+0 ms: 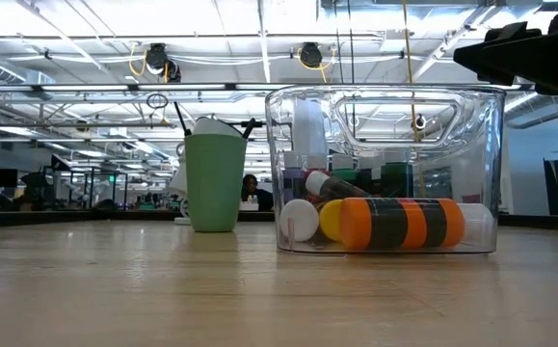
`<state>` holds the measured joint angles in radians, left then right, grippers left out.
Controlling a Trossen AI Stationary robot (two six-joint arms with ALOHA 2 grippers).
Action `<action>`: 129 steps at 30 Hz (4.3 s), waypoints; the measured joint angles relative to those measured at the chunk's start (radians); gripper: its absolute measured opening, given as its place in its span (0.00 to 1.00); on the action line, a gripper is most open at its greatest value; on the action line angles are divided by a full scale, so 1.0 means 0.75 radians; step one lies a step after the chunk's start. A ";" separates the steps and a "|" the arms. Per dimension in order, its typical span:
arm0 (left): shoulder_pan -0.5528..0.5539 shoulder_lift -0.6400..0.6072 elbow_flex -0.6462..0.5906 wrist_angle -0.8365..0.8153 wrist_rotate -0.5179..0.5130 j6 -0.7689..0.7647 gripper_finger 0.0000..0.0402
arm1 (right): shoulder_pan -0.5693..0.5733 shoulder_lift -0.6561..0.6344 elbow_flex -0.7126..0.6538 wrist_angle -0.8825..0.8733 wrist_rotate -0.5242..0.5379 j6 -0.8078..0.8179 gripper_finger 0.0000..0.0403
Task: Pick & Place Paint Supplies
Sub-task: Put the large white paint bottle into the transparent bin, then put the large green paint bottle into the transparent bin
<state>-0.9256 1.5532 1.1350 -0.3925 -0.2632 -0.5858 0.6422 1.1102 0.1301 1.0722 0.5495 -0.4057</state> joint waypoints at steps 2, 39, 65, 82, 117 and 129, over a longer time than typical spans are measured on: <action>0.004 0.000 0.000 0.000 0.002 -0.004 0.40 | 0.000 0.000 0.000 0.000 0.000 -0.002 0.42; 0.792 -0.001 0.507 -0.064 0.045 0.572 0.24 | 0.000 0.000 0.000 -0.001 0.000 -0.014 0.42; 1.117 0.325 0.508 -0.134 0.759 0.422 0.24 | -0.001 0.000 0.000 -0.010 0.001 -0.034 0.42; 0.992 0.415 0.513 -0.124 0.726 0.909 0.24 | -0.001 0.000 0.000 -0.021 0.001 -0.034 0.42; 0.969 0.370 0.502 -0.291 0.632 0.797 0.75 | -0.002 0.000 0.000 -0.016 0.000 -0.034 0.42; 0.883 -0.011 0.502 -0.282 0.373 0.691 0.89 | -0.002 0.000 0.000 -0.017 0.001 -0.038 0.42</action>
<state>-0.2634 1.5452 1.5116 -0.6040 0.0163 -0.0677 0.6411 1.1103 0.1299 1.0598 0.5499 -0.4339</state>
